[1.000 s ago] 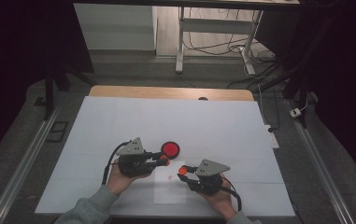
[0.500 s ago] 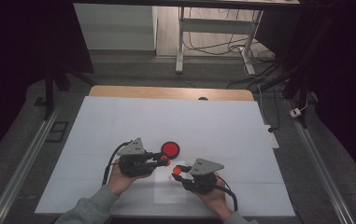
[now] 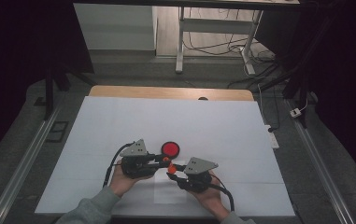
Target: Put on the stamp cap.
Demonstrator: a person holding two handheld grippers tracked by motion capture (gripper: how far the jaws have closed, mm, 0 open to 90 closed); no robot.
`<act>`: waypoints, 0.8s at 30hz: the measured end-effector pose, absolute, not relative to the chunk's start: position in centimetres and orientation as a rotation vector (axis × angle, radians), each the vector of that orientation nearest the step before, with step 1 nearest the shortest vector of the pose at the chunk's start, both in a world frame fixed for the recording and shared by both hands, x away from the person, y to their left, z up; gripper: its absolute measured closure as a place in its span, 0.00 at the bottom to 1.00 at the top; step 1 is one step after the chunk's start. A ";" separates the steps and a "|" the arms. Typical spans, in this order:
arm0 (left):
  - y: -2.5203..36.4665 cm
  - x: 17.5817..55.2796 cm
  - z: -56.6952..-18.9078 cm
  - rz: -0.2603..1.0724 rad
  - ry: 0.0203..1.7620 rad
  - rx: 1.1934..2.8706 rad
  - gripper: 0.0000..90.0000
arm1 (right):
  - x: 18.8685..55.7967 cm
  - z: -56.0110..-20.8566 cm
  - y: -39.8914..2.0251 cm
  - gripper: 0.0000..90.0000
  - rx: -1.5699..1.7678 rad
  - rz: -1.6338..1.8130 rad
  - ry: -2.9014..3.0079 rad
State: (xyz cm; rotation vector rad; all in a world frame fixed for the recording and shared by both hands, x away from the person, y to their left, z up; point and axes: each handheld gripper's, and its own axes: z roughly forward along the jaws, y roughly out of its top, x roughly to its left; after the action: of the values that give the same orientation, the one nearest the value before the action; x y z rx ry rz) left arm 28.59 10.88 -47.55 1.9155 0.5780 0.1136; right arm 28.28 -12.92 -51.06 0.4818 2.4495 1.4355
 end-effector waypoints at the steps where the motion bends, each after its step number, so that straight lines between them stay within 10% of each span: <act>1: 10.8 28.6 -47.6 0.113 0.578 1.916 0.80 | 28.3 -51.1 -12.8 0.71 0.484 1.443 2.445; 24: 10.0 28.6 -48.2 0.094 0.574 1.935 0.80 | 28.3 -50.9 -12.7 0.71 0.493 1.456 2.426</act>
State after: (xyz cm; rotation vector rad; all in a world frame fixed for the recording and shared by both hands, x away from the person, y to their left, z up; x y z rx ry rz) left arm 28.58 10.01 -48.17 1.9351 0.5736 0.0938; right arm 28.31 -12.75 -50.87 0.4931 2.4256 1.4560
